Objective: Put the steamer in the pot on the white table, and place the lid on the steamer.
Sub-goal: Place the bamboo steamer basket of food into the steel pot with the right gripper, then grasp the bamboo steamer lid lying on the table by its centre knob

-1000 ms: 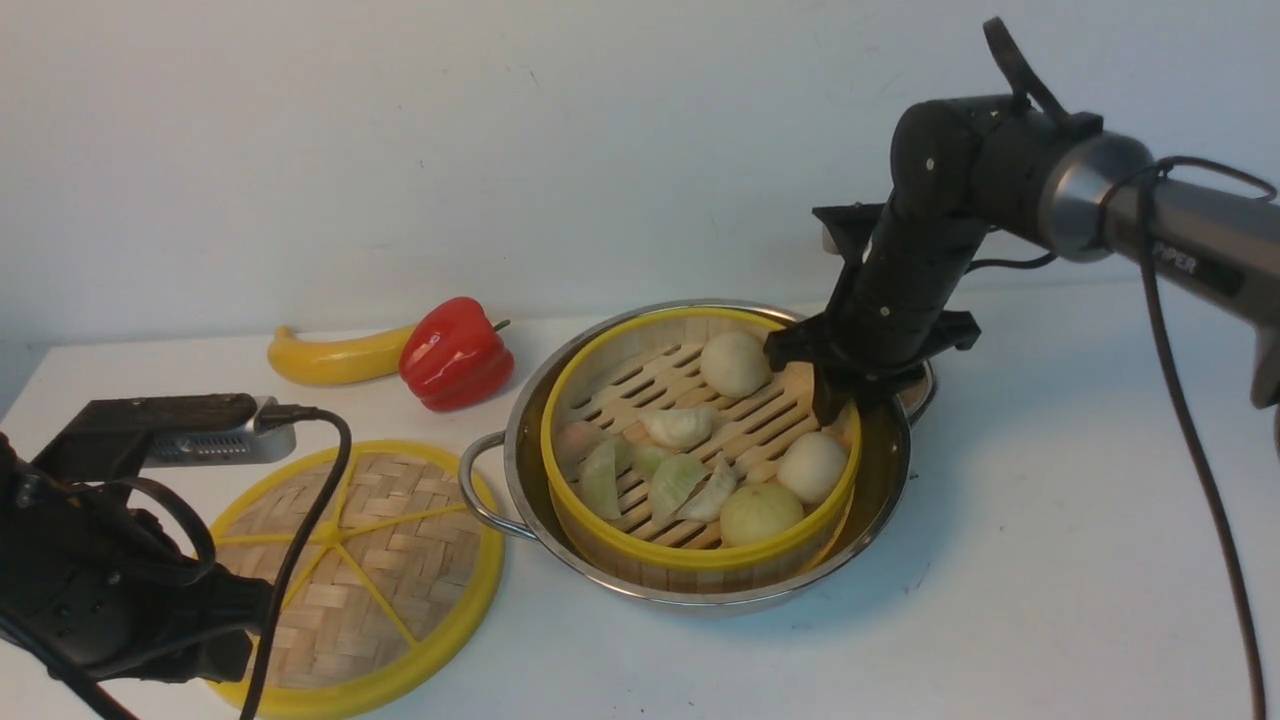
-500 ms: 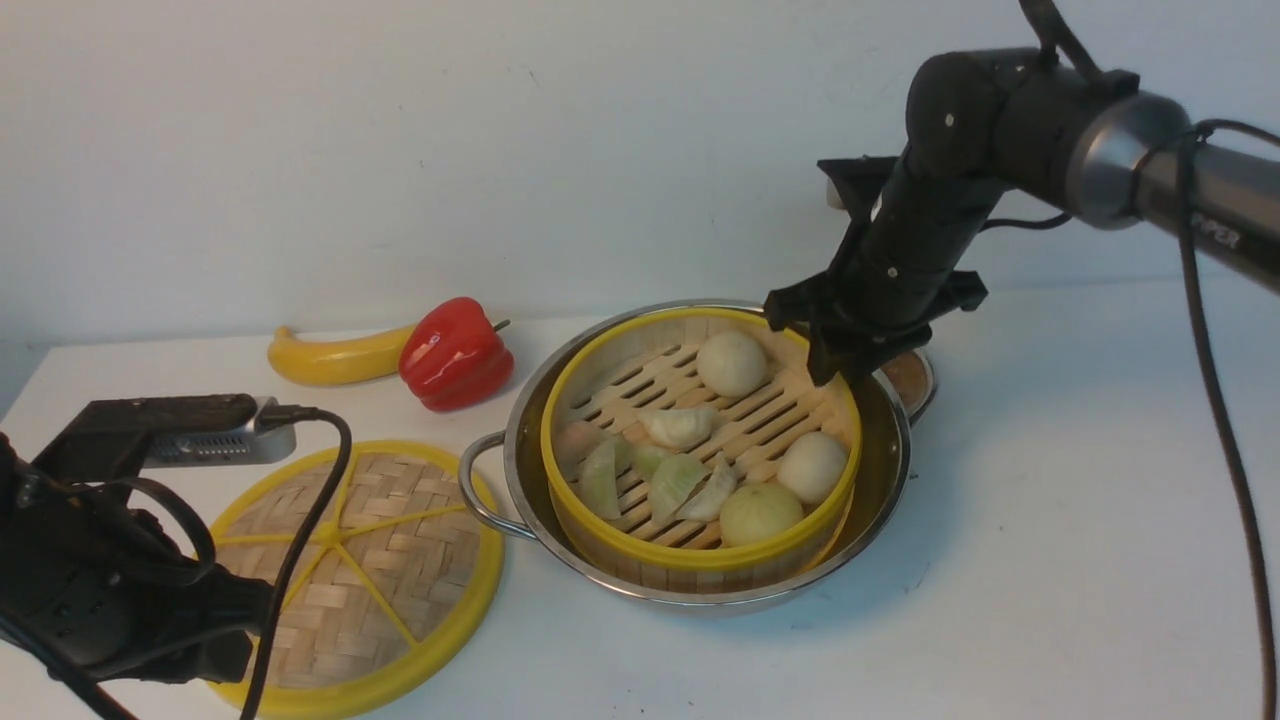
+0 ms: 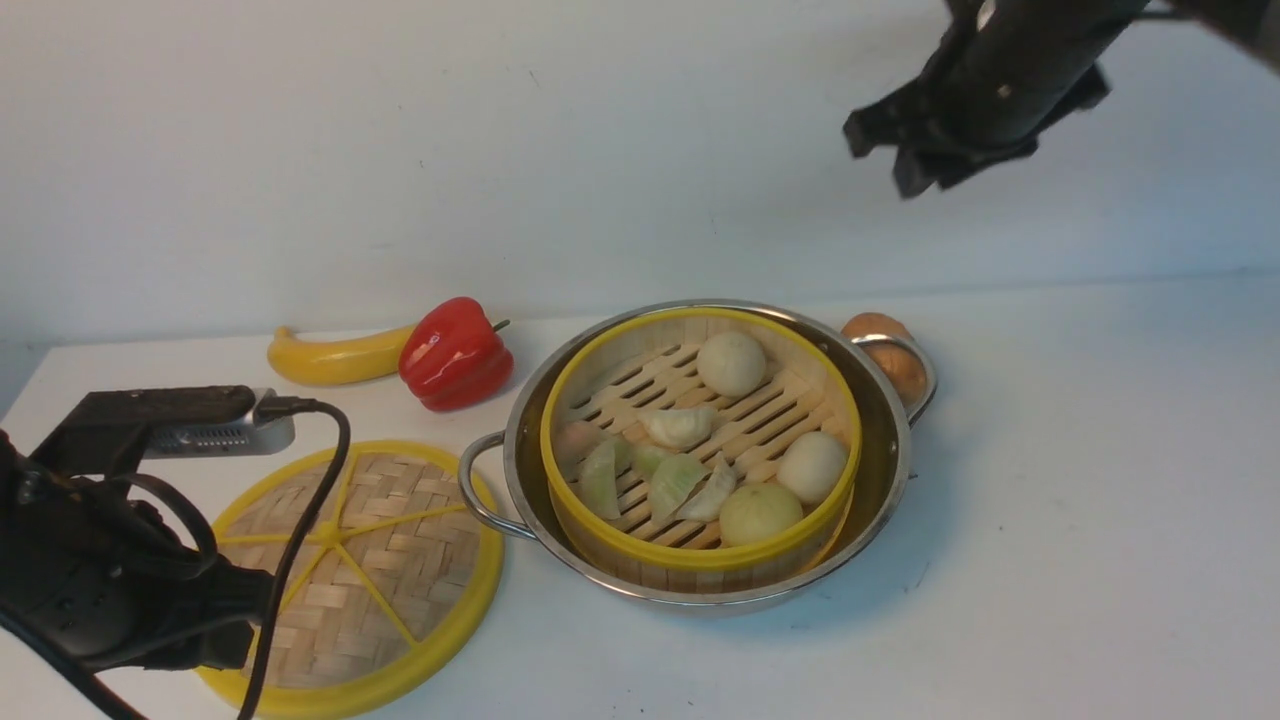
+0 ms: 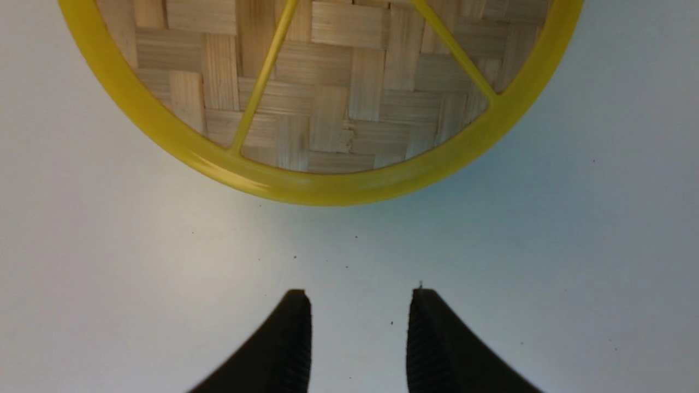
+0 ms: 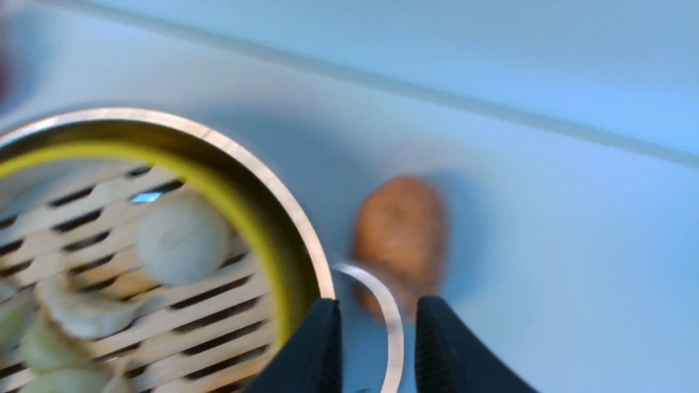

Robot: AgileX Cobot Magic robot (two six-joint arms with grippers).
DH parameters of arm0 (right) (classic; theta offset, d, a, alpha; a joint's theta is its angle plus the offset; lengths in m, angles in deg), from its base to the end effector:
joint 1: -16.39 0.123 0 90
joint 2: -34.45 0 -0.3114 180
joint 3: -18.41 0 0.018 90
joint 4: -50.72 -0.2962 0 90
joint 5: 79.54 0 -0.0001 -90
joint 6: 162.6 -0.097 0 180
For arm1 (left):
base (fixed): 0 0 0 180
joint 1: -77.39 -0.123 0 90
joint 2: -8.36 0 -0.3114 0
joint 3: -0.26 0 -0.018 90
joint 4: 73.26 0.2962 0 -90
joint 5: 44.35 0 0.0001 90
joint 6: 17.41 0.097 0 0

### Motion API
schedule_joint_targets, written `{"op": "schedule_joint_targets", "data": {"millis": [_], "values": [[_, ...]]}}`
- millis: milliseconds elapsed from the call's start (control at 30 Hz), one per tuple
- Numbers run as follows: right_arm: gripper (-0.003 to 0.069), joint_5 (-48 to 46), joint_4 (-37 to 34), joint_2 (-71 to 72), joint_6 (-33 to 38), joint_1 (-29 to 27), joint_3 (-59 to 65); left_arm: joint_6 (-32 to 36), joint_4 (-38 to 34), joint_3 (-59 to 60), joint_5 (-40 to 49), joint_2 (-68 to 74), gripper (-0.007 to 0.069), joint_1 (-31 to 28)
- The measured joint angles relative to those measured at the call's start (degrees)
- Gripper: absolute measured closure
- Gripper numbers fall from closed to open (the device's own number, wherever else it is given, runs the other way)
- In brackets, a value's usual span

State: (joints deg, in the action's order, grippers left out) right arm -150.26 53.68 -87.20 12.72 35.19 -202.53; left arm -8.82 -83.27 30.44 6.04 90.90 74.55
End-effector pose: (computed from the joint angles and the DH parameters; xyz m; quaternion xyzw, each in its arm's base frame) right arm 0.4740 0.1564 0.3685 -0.1213 0.9611 0.0250 0.2467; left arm 0.2686 0.0003 0.2422 0.0043 0.9864 -0.0597 0.1530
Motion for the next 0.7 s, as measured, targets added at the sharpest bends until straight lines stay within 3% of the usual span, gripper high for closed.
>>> {"op": "schedule_joint_targets", "data": {"millis": [100,233,433,700], "values": [[0.0554,0.0,3.86,5.77,-0.1,-1.27,0.0,0.0,0.0,0.0,-1.86,0.0,0.0384,0.0],[0.0658,0.07,3.76,13.94,-0.17,-3.75,0.0,0.0,0.0,0.0,-3.37,0.0,0.0384,0.0],[0.0664,0.62,1.48,26.61,-0.17,-7.23,5.28,0.0,-0.18,0.0,-4.04,0.0,0.0384,0.0],[0.0662,0.29,4.12,38.63,0.21,-7.52,22.11,0.0,-1.43,0.0,-5.12,0.0,0.0384,0.0]]}}
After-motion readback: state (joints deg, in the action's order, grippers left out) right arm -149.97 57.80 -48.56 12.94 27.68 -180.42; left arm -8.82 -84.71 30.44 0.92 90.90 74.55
